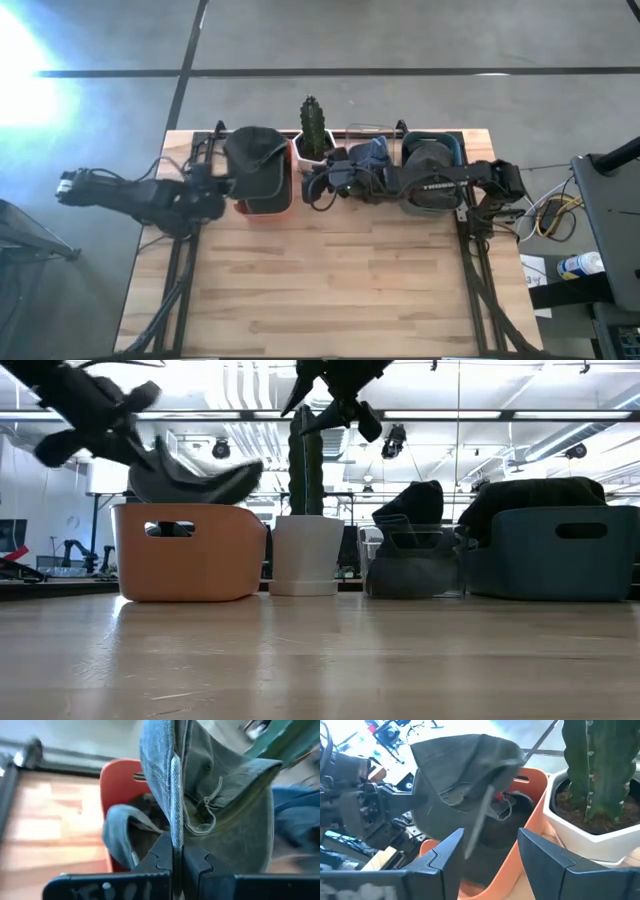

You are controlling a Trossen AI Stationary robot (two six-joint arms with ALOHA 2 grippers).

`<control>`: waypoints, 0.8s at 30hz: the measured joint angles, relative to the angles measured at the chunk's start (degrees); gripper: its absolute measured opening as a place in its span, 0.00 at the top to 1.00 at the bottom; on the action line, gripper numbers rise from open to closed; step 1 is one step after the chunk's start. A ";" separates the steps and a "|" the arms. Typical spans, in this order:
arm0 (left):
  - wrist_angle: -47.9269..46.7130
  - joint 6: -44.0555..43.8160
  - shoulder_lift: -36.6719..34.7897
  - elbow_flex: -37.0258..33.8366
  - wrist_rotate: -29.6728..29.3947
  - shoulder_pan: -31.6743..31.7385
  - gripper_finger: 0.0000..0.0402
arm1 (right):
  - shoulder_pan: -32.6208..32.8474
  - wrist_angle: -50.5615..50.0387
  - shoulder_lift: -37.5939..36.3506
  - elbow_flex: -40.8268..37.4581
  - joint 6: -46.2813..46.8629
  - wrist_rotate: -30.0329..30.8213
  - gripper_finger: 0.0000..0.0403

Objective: Pick & Place hat
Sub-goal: Put the black cap into the orange bin

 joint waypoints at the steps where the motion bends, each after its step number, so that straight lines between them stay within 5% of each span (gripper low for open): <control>1: 0.03 1.84 1.64 0.82 0.32 1.38 0.98 | -0.16 -0.03 0.00 0.00 -0.29 -0.02 0.56; 11: -6.83 3.39 15.82 8.60 12.33 9.45 0.98 | -1.26 -0.05 0.00 0.00 -0.36 -1.09 0.56; 24: -10.26 7.17 27.27 12.03 16.63 10.85 0.97 | -1.30 -3.87 0.00 -0.01 -0.06 -1.11 0.56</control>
